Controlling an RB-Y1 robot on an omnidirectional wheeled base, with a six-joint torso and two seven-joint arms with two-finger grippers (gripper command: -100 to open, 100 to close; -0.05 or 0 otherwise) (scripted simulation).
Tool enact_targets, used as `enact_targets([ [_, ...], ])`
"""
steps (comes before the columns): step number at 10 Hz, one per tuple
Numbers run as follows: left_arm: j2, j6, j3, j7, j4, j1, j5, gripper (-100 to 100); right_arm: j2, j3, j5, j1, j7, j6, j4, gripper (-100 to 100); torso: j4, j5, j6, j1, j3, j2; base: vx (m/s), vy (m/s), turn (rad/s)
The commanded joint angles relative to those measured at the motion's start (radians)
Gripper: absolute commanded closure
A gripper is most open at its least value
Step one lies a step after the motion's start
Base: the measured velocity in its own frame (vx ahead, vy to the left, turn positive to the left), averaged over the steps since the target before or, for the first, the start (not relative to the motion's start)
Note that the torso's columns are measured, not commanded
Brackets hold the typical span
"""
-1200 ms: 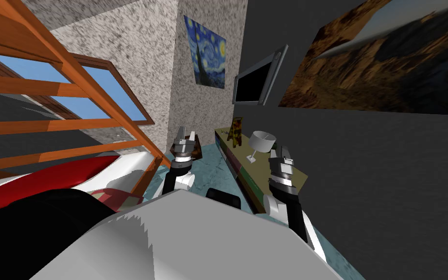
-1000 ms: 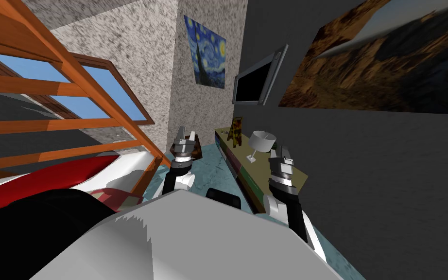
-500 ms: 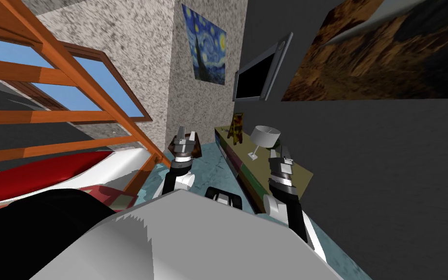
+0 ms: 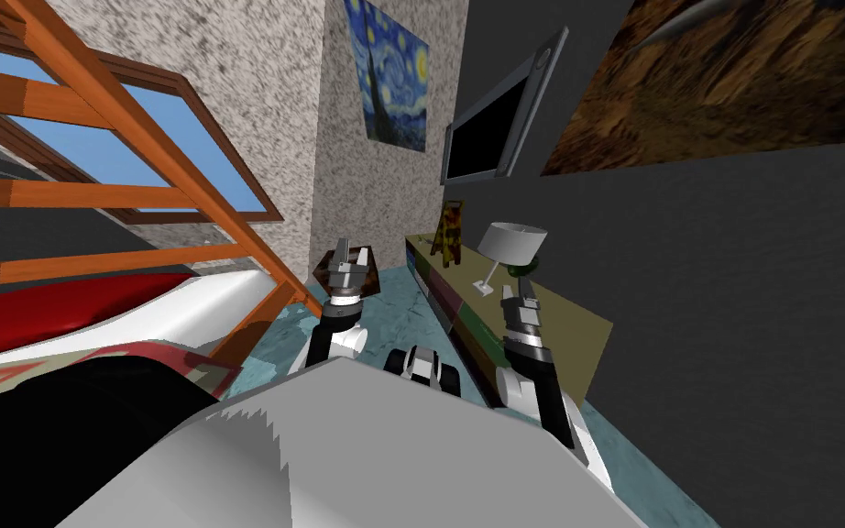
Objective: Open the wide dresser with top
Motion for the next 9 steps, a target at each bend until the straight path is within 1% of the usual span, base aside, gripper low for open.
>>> enact_targets([
  [1,0.0,0.0,0.0,0.0,0.0,0.0,0.0,0,-0.036,0.026,0.06,0.007,0.005,0.075,0.047,-100,0.003,0.0,0.0,0.001,-0.004,0.004,0.12,0.114,0.013],
  [2,0.0,0.0,0.0,0.0,0.0,0.0,0.0,0,-0.036,0.026,0.06,0.007,0.005,0.084,0.047,-100,0.004,0.0,0.0,0.0,-0.005,0.004,0.094,0.078,0.012],
  [3,0.0,0.0,0.0,0.0,0.0,0.0,0.0,0,-0.049,0.037,0.089,0.006,0.007,0.124,0.074,-100,0.005,-0.001,0.0,-0.004,-0.003,0.008,0.092,0.07,0.025],
  [4,0.0,0.0,0.0,0.0,0.0,0.0,0.0,0,-0.049,0.037,0.089,0.006,0.007,0.124,0.074,-100,0.005,-0.002,0.0,-0.005,-0.002,0.009,0.067,0.057,0.012],
  [5,0.0,0.0,0.0,0.0,0.0,0.0,0.0,0,-0.062,0.049,0.121,0.005,0.008,0.159,0.104,-100,0.006,-0.001,0.0,-0.005,-0.002,0.01,0.072,0.085,0.019],
  [6,0.0,0.0,0.0,0.0,0.0,0.0,0.0,0,-0.062,0.049,0.121,0.005,0.008,0.168,0.104,-100,0.006,-0.001,0.0,-0.002,-0.002,0.009,0.056,0.067,0.007],
  [7,0.0,0.0,0.0,0.0,0.0,0.0,0.0,0,-0.075,0.062,0.155,0.004,0.01,0.205,0.137,-100,0.005,-0.001,0.0,-0.003,-0.003,0.009,0.086,0.079,0.031],
  [8,0.0,0.0,0.0,0.0,0.0,0.0,0.0,0,-0.075,0.062,0.155,0.004,0.01,0.216,0.137,-100,0.005,-0.001,0.0,-0.002,-0.004,0.006,0.075,0.072,0.011],
  [9,0.0,0.0,0.0,0.0,0.0,0.0,0.0,0,-0.087,0.076,0.192,0.003,0.013,0.252,0.172,-100,0.005,-0.001,0.0,-0.003,-0.004,0.007,0.096,0.093,0.024],
])
